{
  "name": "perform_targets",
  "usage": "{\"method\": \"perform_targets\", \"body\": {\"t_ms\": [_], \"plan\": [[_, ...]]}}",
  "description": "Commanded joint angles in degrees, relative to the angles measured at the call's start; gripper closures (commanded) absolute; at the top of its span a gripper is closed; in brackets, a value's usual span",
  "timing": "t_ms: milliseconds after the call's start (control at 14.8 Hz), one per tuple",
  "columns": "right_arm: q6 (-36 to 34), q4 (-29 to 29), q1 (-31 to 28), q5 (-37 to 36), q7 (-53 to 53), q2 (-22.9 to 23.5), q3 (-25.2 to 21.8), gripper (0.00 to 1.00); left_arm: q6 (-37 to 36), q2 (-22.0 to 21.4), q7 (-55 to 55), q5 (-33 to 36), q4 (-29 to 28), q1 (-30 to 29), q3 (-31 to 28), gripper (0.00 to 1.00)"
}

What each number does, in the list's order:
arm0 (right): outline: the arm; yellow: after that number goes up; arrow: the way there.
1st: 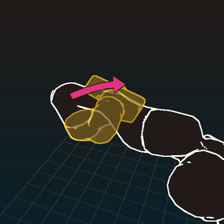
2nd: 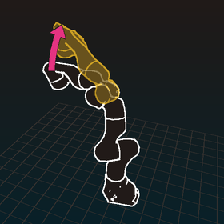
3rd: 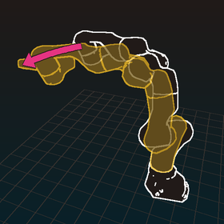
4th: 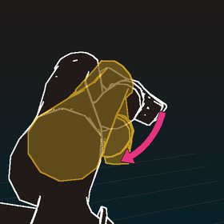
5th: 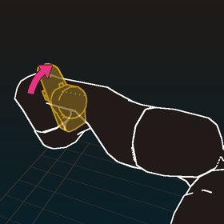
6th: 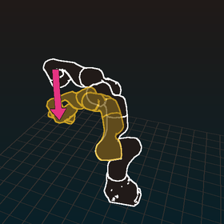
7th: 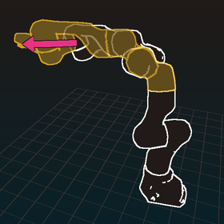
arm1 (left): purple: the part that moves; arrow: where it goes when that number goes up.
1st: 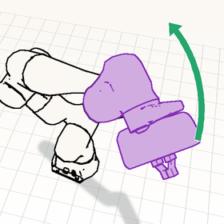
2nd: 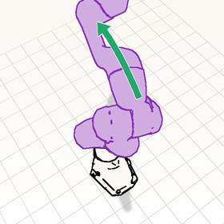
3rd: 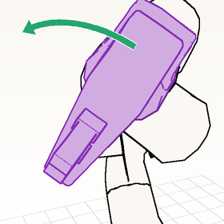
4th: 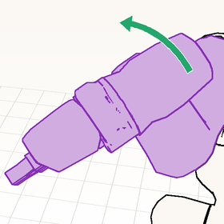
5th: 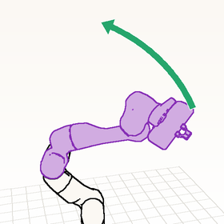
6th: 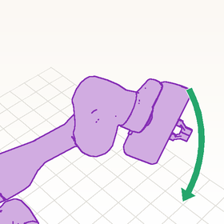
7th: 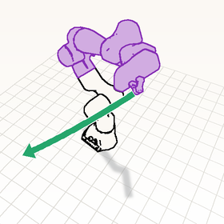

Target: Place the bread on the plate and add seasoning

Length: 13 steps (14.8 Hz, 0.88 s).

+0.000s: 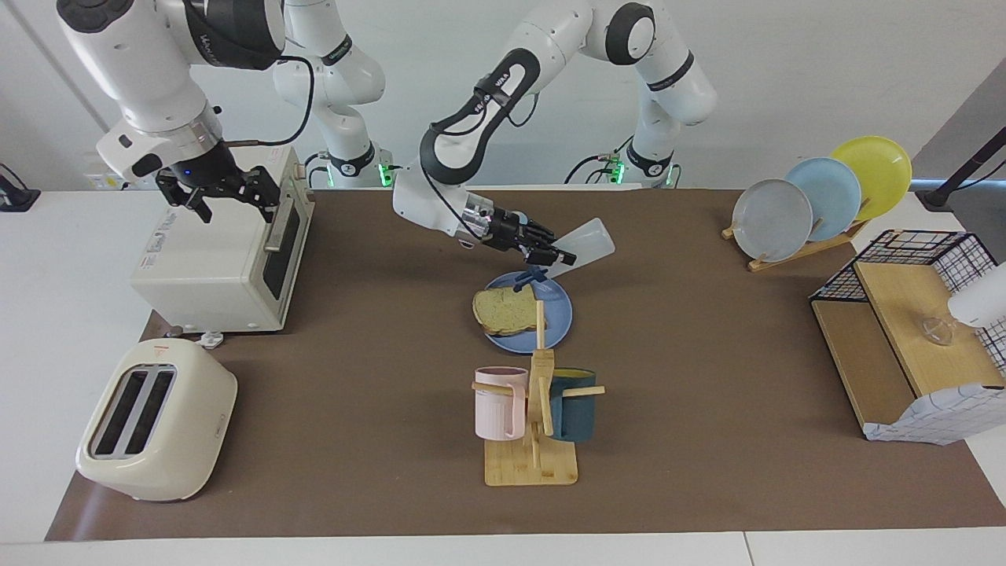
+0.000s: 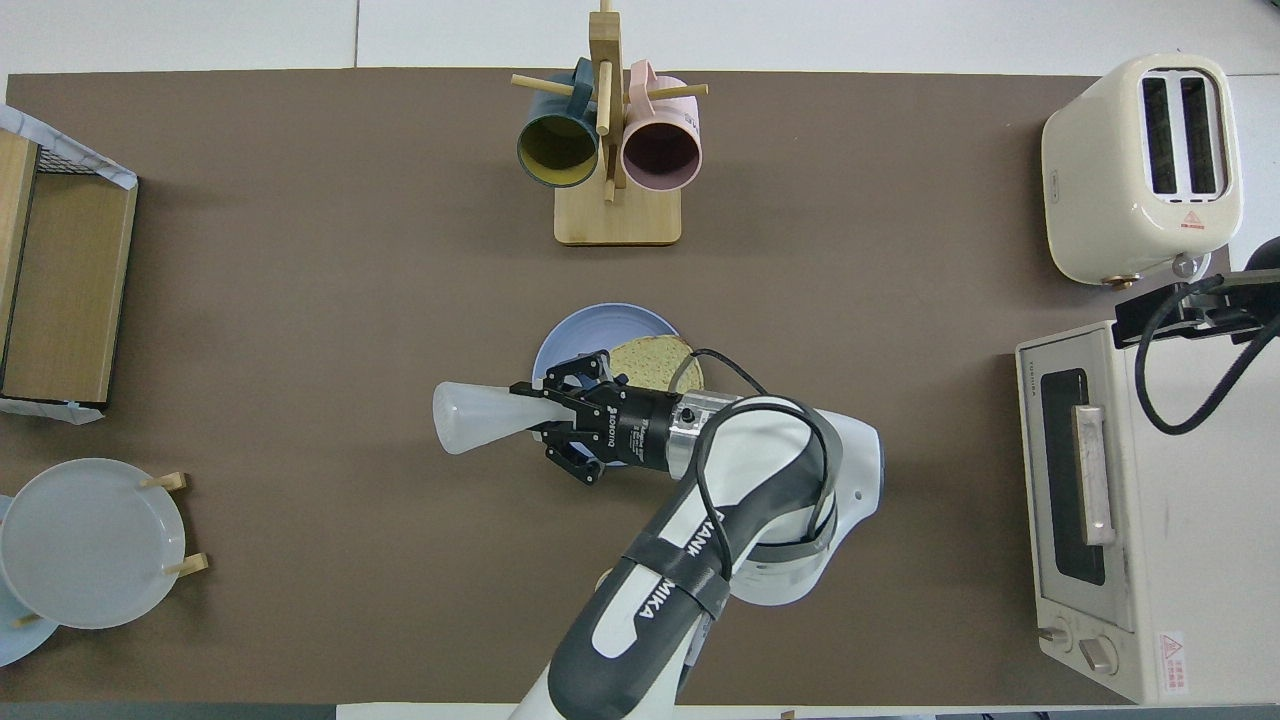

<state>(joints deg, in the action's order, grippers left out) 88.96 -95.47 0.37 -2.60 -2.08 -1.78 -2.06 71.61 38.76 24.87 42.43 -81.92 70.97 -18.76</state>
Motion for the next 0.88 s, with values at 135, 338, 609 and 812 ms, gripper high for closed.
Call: {"method": "perform_targets", "body": {"t_ms": [135, 338, 609, 812], "plan": [[-0.45, -0.50, -0.37, 0.66, -1.44, -0.59, 0.04, 0.00, 5.10, 2.37, -0.08, 2.22, 1.94, -7.69, -0.22, 0.90], [-0.45, -0.50, -0.37, 0.66, -1.44, -0.59, 0.04, 0.00, 5.12, 2.55, 0.00, 2.31, 1.94, -7.70, -0.22, 0.90], [-0.45, -0.50, -0.37, 0.66, -1.44, -0.59, 0.04, 0.00, 2.83, 2.20, -0.17, -1.37, 1.94, -2.52, -0.22, 0.90], [-0.45, -0.50, -0.37, 0.66, -1.44, -0.59, 0.04, 0.00, 0.46, 2.20, -1.66, -3.84, 3.43, 0.56, -0.13, 0.90]]}}
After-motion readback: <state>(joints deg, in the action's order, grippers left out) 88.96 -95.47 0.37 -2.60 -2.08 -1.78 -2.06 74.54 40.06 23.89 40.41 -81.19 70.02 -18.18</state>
